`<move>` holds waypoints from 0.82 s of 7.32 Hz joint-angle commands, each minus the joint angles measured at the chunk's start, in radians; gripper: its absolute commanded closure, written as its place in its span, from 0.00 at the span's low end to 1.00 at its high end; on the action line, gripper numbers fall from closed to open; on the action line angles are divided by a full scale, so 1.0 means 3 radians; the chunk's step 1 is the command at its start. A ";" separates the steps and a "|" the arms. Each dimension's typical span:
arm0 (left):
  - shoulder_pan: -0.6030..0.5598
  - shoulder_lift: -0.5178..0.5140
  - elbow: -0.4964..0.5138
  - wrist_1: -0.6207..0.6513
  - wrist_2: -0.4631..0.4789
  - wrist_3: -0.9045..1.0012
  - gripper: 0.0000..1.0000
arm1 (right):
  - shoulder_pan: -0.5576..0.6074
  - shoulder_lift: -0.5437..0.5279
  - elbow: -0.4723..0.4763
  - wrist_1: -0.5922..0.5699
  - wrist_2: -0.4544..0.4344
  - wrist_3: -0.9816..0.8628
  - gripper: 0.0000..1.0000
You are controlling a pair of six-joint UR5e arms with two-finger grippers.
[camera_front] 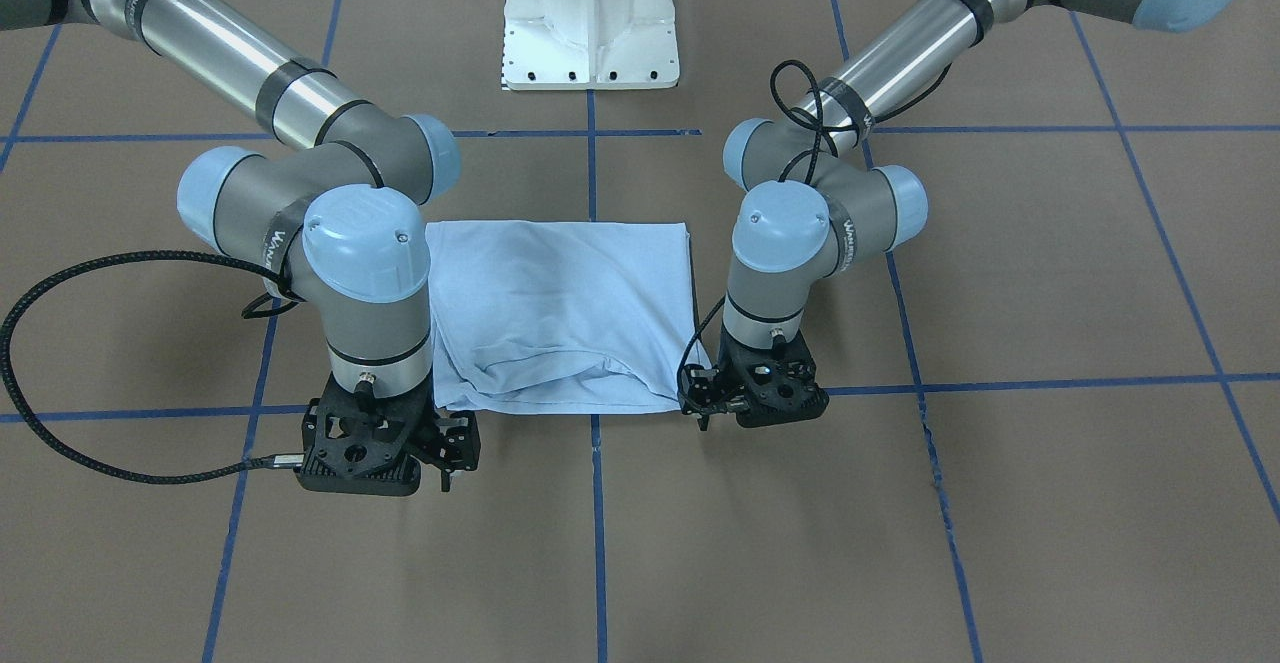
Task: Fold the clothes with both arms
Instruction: 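Raise both grippers away from the shirt toward the far side of the table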
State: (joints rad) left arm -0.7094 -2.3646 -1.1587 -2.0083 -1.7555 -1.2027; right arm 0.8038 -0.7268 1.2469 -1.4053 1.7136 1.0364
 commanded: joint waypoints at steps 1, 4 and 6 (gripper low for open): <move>-0.0222 -0.0013 0.0022 -0.0050 -0.0170 0.0168 0.00 | 0.0000 0.0004 0.0021 0.0006 0.0111 0.0032 0.00; -0.0478 0.0033 -0.0233 -0.0066 -0.0719 0.0496 0.00 | -0.0137 -0.0006 0.0153 0.0001 0.0378 0.0318 0.00; -0.0504 0.0171 -0.0295 -0.0238 -0.0724 0.0496 0.00 | -0.0377 -0.0041 0.0235 0.0001 0.0231 0.0569 0.05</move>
State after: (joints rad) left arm -0.8542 -2.3361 -1.2366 -2.0487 -1.9676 -1.0579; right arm 0.7298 -0.7316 1.3017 -1.4044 1.8090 1.1743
